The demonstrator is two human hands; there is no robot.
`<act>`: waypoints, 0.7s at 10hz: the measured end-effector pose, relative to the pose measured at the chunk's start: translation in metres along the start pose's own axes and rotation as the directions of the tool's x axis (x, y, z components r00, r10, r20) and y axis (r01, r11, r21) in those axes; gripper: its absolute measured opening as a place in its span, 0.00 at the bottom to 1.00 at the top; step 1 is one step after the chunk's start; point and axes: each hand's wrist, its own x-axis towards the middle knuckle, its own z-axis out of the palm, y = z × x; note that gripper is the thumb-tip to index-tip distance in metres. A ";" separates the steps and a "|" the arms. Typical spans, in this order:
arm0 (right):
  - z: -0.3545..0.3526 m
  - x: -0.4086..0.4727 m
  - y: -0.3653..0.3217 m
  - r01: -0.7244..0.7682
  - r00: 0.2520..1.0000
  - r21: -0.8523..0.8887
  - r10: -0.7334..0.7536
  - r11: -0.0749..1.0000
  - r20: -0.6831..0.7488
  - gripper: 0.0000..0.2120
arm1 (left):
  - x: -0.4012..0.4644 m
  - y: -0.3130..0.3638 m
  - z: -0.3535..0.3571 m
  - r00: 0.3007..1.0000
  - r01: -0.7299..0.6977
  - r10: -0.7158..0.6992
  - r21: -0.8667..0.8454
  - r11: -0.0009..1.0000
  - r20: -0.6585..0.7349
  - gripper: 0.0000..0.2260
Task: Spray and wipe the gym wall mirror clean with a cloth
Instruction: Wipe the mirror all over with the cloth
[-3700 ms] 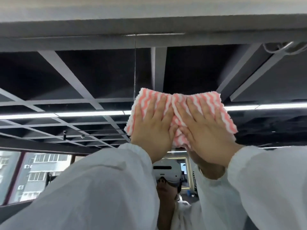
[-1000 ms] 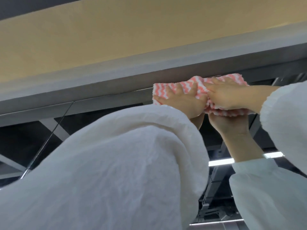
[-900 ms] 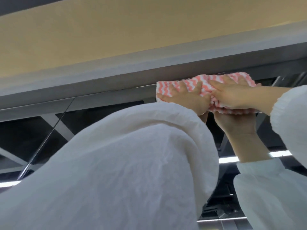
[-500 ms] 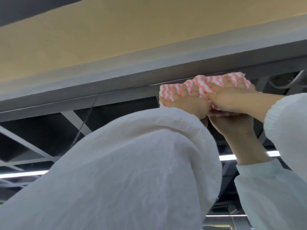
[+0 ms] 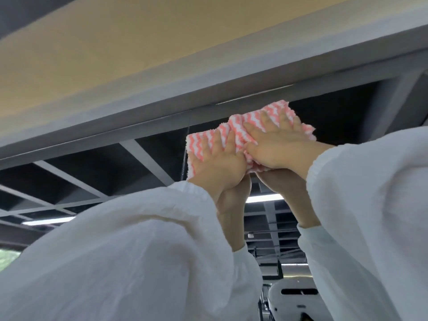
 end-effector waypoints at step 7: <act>0.030 -0.074 -0.053 0.228 0.973 -0.058 -0.229 0.972 -0.012 0.29 | -0.092 -0.052 0.039 0.985 0.163 -0.168 0.113 0.980 0.038 0.29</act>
